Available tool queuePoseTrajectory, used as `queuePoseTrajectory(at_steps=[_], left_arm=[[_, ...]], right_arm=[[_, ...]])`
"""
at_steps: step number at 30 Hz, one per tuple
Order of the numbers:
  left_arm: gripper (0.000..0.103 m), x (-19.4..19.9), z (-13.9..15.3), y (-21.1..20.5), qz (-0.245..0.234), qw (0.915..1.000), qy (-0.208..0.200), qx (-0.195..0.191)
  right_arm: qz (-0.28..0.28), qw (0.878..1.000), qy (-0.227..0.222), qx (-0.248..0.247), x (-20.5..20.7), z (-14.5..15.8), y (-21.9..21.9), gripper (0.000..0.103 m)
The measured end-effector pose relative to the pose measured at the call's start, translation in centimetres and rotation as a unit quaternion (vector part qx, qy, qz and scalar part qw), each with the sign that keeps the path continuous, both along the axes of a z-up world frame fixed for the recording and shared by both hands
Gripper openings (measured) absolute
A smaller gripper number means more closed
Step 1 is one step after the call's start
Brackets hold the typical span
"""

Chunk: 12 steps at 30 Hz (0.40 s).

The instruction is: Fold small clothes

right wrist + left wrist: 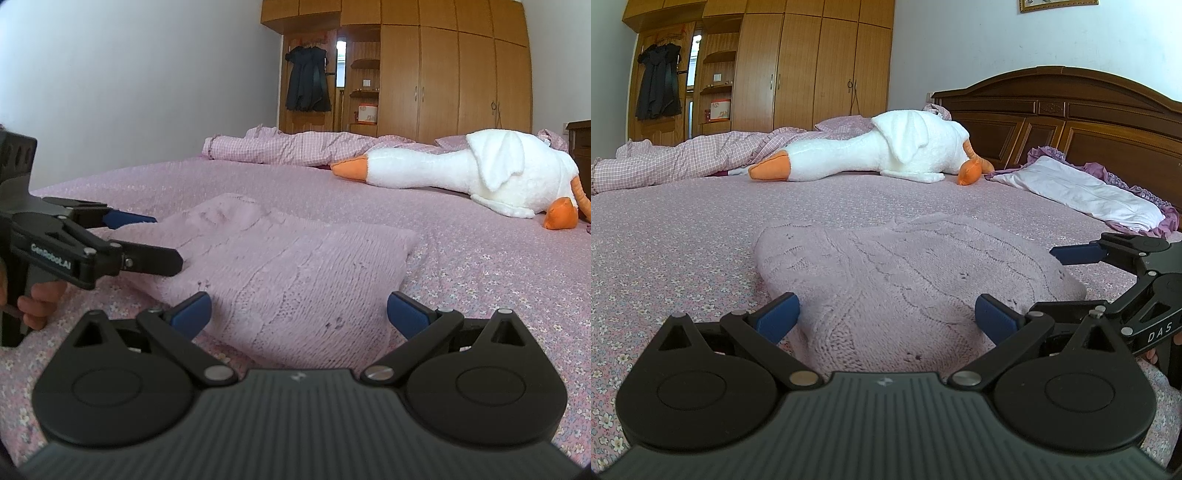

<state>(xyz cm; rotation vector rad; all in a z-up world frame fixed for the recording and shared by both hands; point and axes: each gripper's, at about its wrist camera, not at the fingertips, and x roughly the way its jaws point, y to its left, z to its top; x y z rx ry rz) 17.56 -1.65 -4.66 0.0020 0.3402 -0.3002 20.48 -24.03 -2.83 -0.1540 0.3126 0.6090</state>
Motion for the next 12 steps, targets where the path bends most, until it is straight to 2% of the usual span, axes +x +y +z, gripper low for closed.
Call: queuePoseTrajectory(at_steps=[12], left_arm=[[0.103, -0.11, 0.14, 0.00, 0.005, 1.0000, 0.000, 0.006]], right_arm=[[0.000, 1.000, 0.003, -0.005, 0.10, -0.06, -0.09, 0.103]])
